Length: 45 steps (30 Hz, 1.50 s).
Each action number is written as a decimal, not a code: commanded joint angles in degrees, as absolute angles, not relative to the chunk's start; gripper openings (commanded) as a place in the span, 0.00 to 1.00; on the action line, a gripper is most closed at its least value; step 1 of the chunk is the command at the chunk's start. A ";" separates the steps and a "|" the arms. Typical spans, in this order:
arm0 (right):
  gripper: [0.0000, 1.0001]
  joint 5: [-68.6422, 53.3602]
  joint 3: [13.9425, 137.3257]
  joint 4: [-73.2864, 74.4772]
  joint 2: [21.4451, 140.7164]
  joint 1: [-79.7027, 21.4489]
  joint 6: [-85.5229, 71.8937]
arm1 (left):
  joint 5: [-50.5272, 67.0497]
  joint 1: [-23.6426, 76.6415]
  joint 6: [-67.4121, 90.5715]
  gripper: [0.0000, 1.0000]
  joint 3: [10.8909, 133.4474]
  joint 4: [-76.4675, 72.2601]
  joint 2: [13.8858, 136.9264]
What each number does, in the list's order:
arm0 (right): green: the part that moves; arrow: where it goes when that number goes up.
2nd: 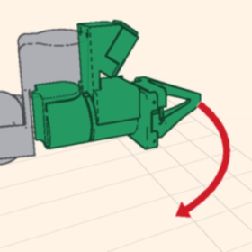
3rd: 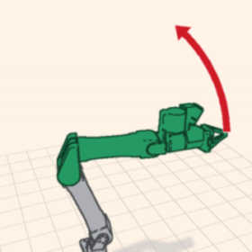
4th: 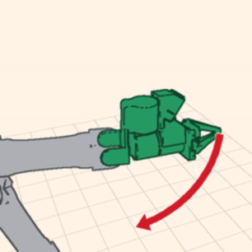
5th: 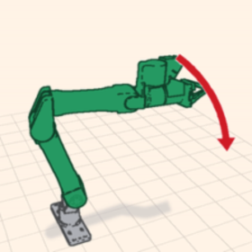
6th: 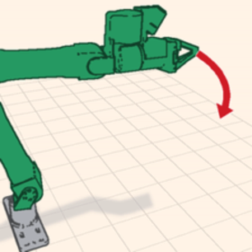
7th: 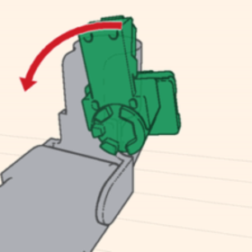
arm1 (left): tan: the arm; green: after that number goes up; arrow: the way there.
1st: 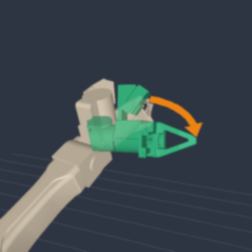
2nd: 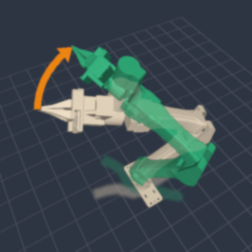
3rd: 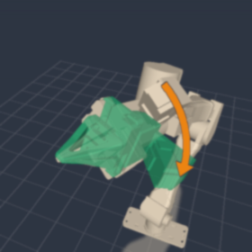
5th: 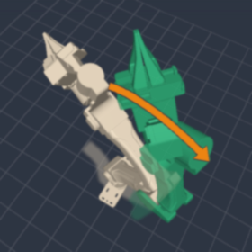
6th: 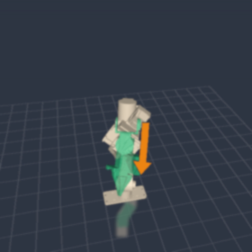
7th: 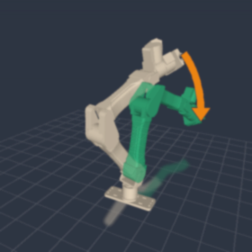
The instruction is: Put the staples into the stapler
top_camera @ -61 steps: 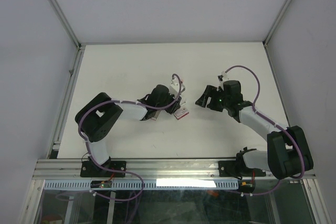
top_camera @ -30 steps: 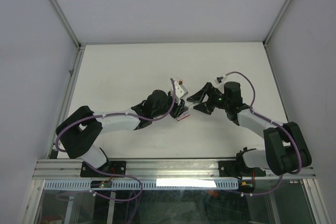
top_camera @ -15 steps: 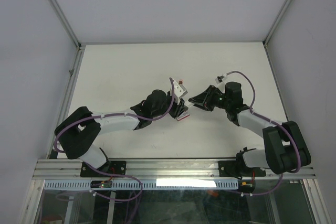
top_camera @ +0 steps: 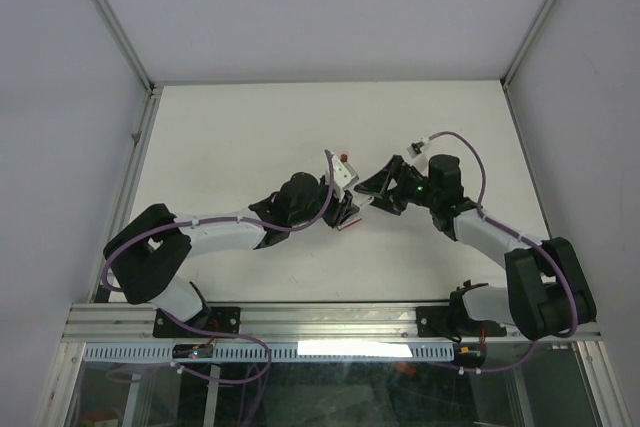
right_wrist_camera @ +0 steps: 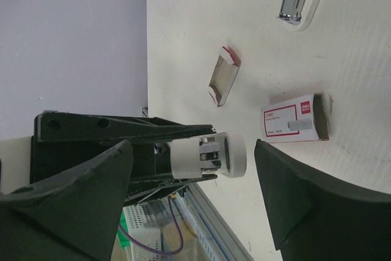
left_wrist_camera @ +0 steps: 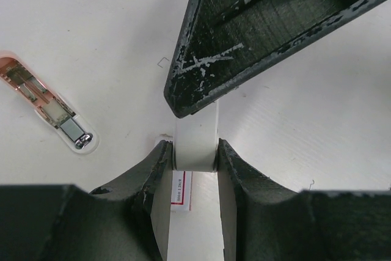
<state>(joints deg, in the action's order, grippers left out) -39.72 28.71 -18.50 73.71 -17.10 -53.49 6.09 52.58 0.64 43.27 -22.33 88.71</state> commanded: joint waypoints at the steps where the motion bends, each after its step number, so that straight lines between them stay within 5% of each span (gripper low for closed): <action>1: 0.86 -40.50 32.35 -17.47 70.00 -17.23 -50.42 | 6.64 53.09 0.30 0.00 43.56 -24.90 85.66; 12: 0.87 -32.37 34.72 -5.07 64.97 -16.89 -42.22 | 0.61 51.71 5.24 0.00 44.40 -20.23 84.87; 28: 0.86 -13.81 36.86 9.72 53.27 -16.28 -31.86 | -21.08 21.29 20.10 0.00 53.63 6.68 92.19; 39: 0.86 -14.12 36.63 9.18 54.40 -16.29 -31.60 | -19.81 17.80 23.55 0.00 51.06 7.70 93.71; 45: 0.86 -13.57 36.58 9.41 53.88 -16.18 -31.38 | -19.18 17.58 22.79 0.28 50.86 7.82 93.63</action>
